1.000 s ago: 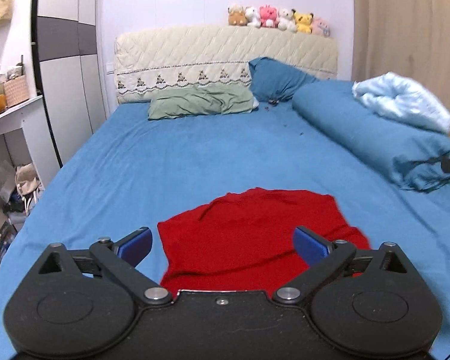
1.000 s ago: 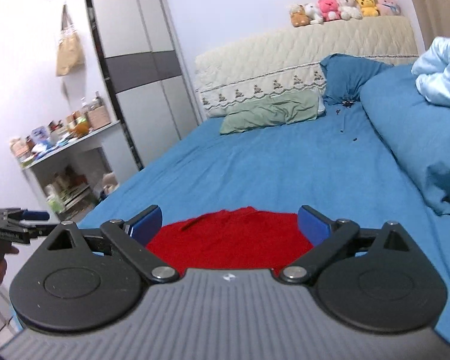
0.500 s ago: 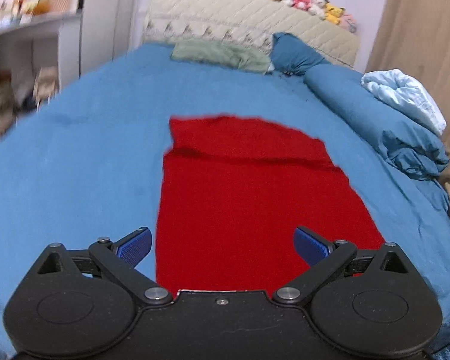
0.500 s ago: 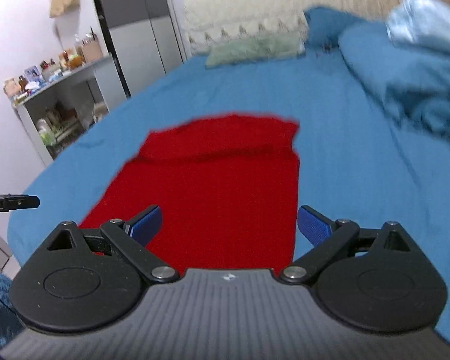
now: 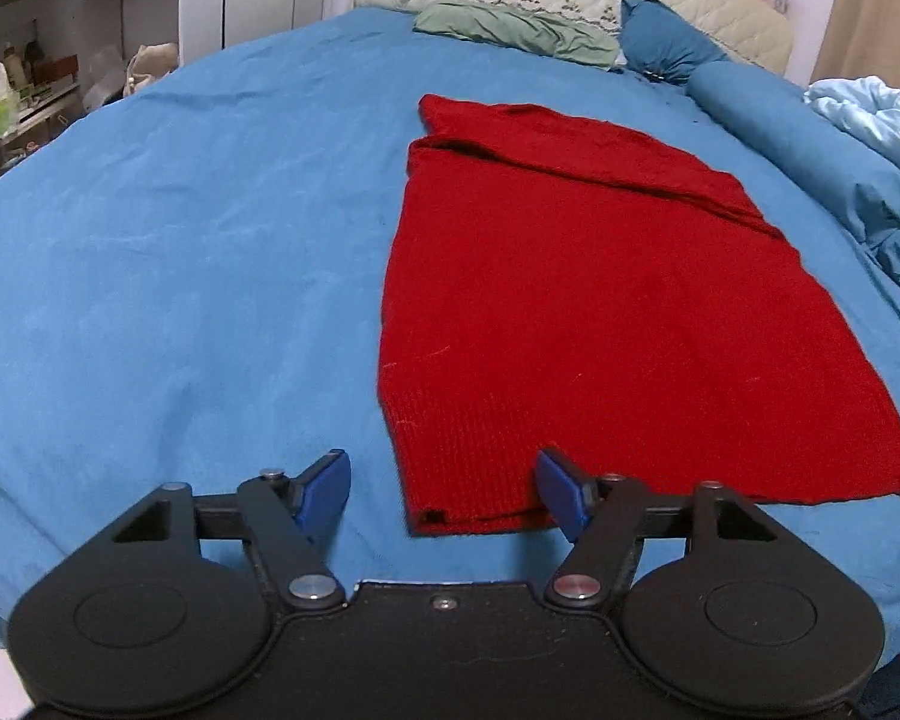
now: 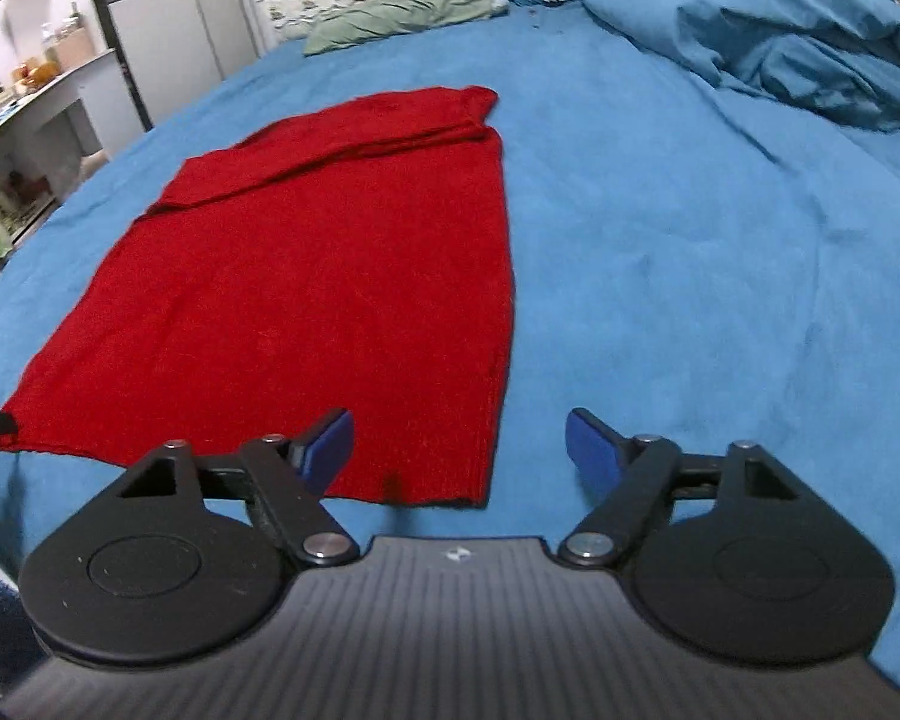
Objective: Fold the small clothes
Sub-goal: 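Lower both tools to the sweater hem and close on it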
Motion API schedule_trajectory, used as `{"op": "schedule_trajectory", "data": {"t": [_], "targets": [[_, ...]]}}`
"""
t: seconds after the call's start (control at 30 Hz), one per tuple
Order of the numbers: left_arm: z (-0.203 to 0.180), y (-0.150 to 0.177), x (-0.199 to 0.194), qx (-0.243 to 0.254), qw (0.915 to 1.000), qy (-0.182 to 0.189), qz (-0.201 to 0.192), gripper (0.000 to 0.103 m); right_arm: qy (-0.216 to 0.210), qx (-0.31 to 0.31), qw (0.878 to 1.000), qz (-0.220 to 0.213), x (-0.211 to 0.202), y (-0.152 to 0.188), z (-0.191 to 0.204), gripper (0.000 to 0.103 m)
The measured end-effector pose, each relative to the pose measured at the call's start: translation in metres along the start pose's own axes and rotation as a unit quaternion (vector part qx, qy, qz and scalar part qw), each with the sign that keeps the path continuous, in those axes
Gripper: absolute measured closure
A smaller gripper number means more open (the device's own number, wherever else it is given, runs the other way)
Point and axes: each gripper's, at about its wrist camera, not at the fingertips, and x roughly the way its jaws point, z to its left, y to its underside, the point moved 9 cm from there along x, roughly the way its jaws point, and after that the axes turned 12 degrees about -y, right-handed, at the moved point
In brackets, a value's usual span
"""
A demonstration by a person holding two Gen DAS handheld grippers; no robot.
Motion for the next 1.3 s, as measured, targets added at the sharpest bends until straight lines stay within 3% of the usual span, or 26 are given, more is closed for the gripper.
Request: {"op": "schedule_trajectory", "data": {"t": [0.1,0.2,0.37,0.5,0.77,0.83,0.9,0.97,1.1,1.3], "targets": [[-0.001,0.003,0.003,0.009,0.9999,-0.007,-0.007,0.032,0.017,0.006,1.000,0.000,0.006,0.005,-0.007,0.018],[-0.003,0.006,0.007,0.006,0.9999,-0.014,-0.005,0.033,0.017,0.010,1.000,0.011,0.014,0.011,-0.010,0.029],[-0.004,0.009,0.008,0.006,0.9996,-0.024,-0.009,0.039,0.030,-0.017,0.999,0.025,0.025,0.021,-0.003,0.034],[-0.002,0.010,0.010,0.002,0.9996,-0.028,-0.008,0.044,0.022,-0.014,0.999,0.020,0.030,0.019,-0.002,0.050],[0.005,0.006,0.009,-0.038,0.9989,-0.022,0.018,0.057,0.008,0.000,1.000,0.018,0.035,0.018,-0.001,0.060],[0.006,0.006,0.008,-0.040,0.9987,-0.023,0.022,0.065,0.005,0.009,1.000,0.016,0.036,0.017,-0.002,0.065],[0.007,0.005,0.007,-0.041,0.9987,-0.021,0.023,0.084,0.004,0.013,1.000,0.014,0.036,0.017,-0.001,0.071],[0.004,0.004,0.006,-0.040,0.9988,-0.014,0.024,0.094,0.004,0.008,1.000,0.014,0.037,0.017,0.000,0.077],[-0.001,0.002,0.001,-0.021,0.9993,-0.027,0.013,0.096,0.004,0.010,1.000,0.007,0.034,0.015,0.002,0.082],[0.001,-0.021,-0.023,-0.047,0.9988,-0.013,-0.002,0.096,-0.026,0.049,0.998,-0.020,0.011,-0.006,0.002,0.083]]}}
